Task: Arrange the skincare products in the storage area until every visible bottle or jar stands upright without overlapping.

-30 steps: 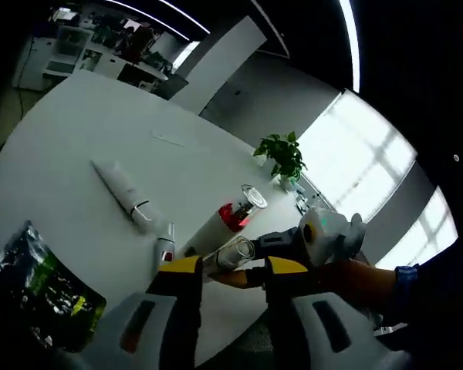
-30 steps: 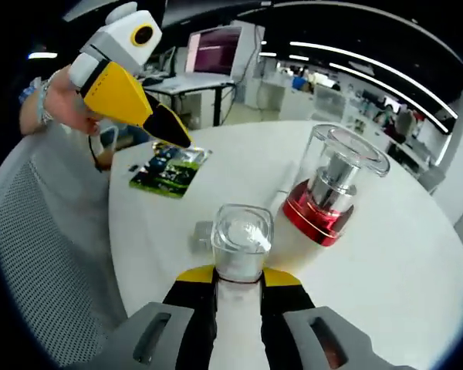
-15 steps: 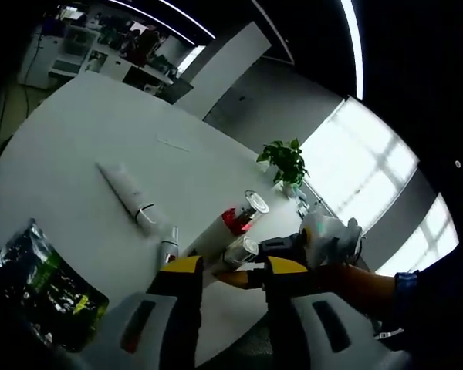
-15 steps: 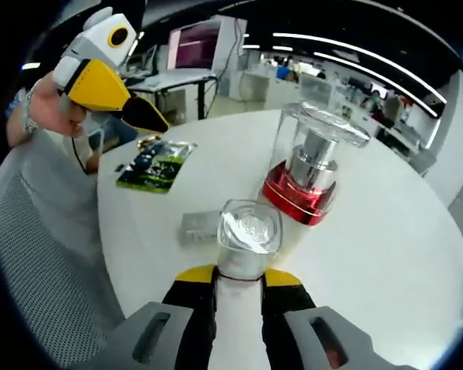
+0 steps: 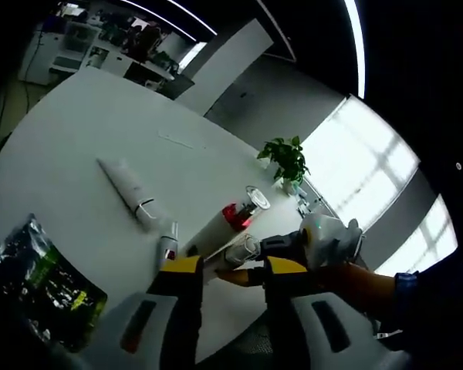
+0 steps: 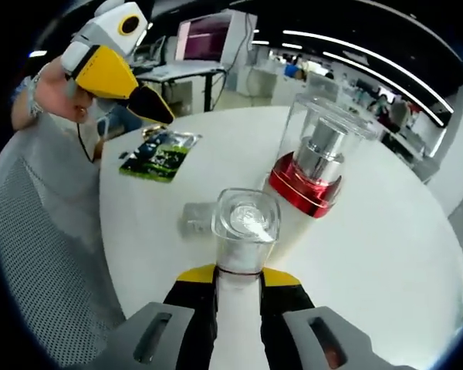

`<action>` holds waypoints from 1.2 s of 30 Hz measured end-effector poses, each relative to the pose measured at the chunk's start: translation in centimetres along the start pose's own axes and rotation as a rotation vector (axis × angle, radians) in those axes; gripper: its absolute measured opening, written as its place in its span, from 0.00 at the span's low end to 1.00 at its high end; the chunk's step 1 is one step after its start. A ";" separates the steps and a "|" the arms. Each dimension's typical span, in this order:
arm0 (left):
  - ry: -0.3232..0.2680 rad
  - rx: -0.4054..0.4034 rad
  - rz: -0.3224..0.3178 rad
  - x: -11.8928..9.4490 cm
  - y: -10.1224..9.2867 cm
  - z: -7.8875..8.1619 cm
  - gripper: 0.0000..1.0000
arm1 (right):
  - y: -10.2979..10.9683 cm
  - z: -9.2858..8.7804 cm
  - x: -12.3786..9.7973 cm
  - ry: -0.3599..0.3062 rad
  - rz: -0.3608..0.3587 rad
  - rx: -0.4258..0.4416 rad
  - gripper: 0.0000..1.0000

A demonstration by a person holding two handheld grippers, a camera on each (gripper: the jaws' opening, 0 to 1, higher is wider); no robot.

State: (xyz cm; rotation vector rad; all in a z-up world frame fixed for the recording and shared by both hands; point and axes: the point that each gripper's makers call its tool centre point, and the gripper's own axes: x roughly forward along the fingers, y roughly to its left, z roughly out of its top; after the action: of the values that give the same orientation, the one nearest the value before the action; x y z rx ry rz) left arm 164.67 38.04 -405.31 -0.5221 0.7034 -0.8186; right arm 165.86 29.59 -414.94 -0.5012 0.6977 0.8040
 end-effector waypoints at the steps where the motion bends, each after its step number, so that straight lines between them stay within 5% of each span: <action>1: 0.000 0.000 0.000 0.0 0.0 0.0 0.25 | 0.0 0.0 0.0 -0.002 0.004 -0.004 0.15; 30: 0.016 -0.016 0.008 0.0 0.3 -0.4 0.25 | -3.0 -3.2 -1.2 0.121 -0.123 0.090 0.16; 36: 0.022 -0.022 0.000 0.0 0.0 -0.5 0.25 | -3.3 -2.1 -2.5 0.072 -0.124 0.149 0.22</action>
State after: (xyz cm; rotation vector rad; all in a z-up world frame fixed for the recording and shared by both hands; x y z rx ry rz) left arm 164.31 37.98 -405.65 -0.5335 0.7327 -0.8187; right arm 166.44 25.09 -414.06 -0.4353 0.7788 0.6150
